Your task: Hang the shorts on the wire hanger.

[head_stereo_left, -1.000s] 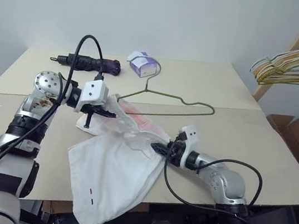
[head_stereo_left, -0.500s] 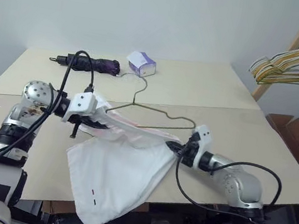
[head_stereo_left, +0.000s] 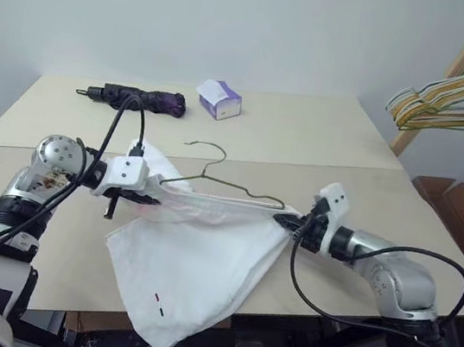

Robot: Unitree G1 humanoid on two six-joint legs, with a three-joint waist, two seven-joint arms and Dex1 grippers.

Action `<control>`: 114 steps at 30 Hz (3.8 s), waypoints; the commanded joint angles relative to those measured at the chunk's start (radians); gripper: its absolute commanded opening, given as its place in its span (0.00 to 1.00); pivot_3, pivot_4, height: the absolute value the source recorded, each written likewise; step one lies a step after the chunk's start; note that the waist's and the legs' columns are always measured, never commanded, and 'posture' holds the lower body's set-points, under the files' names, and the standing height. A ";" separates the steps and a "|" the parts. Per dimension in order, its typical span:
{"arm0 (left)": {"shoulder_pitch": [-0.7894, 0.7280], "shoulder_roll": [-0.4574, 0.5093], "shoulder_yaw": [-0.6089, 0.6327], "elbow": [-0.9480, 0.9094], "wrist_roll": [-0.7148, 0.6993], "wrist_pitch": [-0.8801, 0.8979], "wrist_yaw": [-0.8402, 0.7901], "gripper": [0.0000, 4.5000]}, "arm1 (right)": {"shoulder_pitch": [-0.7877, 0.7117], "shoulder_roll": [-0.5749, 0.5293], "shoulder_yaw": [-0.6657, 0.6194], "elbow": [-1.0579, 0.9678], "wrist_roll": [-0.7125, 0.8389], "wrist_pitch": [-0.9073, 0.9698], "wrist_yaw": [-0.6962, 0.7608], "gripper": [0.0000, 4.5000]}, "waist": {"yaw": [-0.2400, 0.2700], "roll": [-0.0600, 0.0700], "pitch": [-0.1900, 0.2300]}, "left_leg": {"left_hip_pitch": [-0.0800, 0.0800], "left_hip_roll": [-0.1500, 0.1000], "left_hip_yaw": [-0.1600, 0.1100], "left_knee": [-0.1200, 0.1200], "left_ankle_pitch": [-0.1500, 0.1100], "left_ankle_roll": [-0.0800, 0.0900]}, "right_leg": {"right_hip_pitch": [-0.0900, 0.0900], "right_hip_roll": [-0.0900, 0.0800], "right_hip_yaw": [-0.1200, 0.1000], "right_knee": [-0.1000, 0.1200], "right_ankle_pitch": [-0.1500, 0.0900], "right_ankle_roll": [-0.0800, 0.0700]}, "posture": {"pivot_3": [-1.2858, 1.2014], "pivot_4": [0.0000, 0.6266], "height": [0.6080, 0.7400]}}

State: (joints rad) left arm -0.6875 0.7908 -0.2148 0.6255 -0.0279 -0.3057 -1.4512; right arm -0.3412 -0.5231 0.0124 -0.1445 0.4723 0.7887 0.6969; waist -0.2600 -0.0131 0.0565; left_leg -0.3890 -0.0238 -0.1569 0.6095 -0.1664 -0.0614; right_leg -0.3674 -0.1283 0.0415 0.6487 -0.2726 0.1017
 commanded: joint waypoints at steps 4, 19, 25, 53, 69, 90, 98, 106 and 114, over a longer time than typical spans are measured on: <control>-0.010 0.092 -0.042 0.076 0.145 -0.052 0.063 0.00 | -0.033 -0.084 -0.094 0.009 -0.023 -0.061 0.002 0.01 | 0.001 0.000 0.000 | 0.000 0.000 0.000 0.000 0.000 0.000 | 0.000 0.000 0.000 0.000 0.000 0.000 | 0.44 0.00 1.00; -0.090 -0.028 -0.071 0.144 0.134 0.039 0.168 0.00 | -0.075 -0.083 0.104 -0.268 -0.089 -0.077 -0.015 0.01 | -0.001 0.000 0.000 | 0.000 0.000 0.000 0.000 0.000 0.000 | 0.000 0.000 0.000 0.000 0.000 0.000 | 0.43 0.00 1.00; -0.117 -0.043 -0.049 0.142 0.097 0.061 0.124 0.00 | -0.100 -0.055 0.138 -0.248 -0.154 -0.044 -0.088 0.35 | -0.004 0.000 0.000 | -0.001 0.000 0.000 0.000 0.000 0.000 | -0.001 0.000 0.000 0.000 0.000 0.000 | 0.43 0.00 1.00; -0.222 -0.111 -0.003 0.102 0.065 0.007 0.076 0.00 | -0.629 -0.216 0.347 0.293 -0.243 -0.183 0.542 0.99 | -0.029 0.000 0.000 | -0.001 0.000 0.000 -0.001 0.000 0.000 | -0.001 -0.001 -0.001 -0.001 0.000 0.001 | 0.44 0.00 1.00; -0.234 -0.126 -0.010 0.100 0.059 -0.008 0.047 0.00 | -0.638 -0.147 0.418 0.368 -0.408 -0.252 0.588 0.33 | -0.029 0.000 0.000 | -0.001 -0.001 -0.001 0.000 0.000 0.000 | -0.001 -0.001 -0.001 0.000 0.000 0.001 | 0.43 0.00 1.00; -0.355 -0.177 0.179 0.238 -0.088 0.087 0.127 0.79 | -0.326 -0.277 0.160 0.005 -0.211 0.095 0.535 0.00 | -0.034 0.000 0.000 | -0.002 -0.001 -0.002 0.001 0.000 0.000 | -0.001 -0.002 -0.002 0.000 -0.001 0.002 | 0.41 0.00 1.00; -0.389 -0.202 0.281 0.228 -0.141 0.095 0.270 0.99 | -0.125 -0.285 -0.063 -0.159 -0.095 0.337 0.339 0.00 | -0.035 0.000 0.000 | -0.002 -0.001 -0.002 0.001 0.000 -0.001 | 0.000 -0.002 -0.002 0.000 -0.001 0.002 | 0.40 0.00 1.00; -0.259 -0.286 0.338 -0.110 -0.322 0.322 0.295 0.99 | 0.006 -0.201 -0.353 -0.299 0.019 0.532 0.139 0.00 | -0.035 0.000 0.000 | -0.003 -0.001 -0.001 0.002 0.000 -0.001 | 0.000 -0.002 -0.002 0.000 0.000 0.002 | 0.38 0.00 1.00; -0.186 -0.351 0.347 -0.315 -0.426 0.497 0.370 0.99 | 0.016 -0.108 -0.541 -0.417 0.080 0.631 -0.019 0.00 | -0.066 0.000 0.000 | -0.003 -0.002 -0.001 0.003 0.000 0.000 | 0.000 -0.002 -0.001 0.000 0.000 0.002 | 0.37 0.00 1.00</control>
State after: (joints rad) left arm -0.8775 0.4379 0.1068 0.3656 -0.4174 0.1609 -1.1023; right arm -0.3054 -0.6378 -0.4651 -0.5174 0.5343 1.4044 0.7092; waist -0.3260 -0.0130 0.0564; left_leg -0.3920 -0.0253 -0.1577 0.6124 -0.1662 -0.0618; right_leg -0.3676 -0.1303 0.0401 0.6486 -0.2731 0.1037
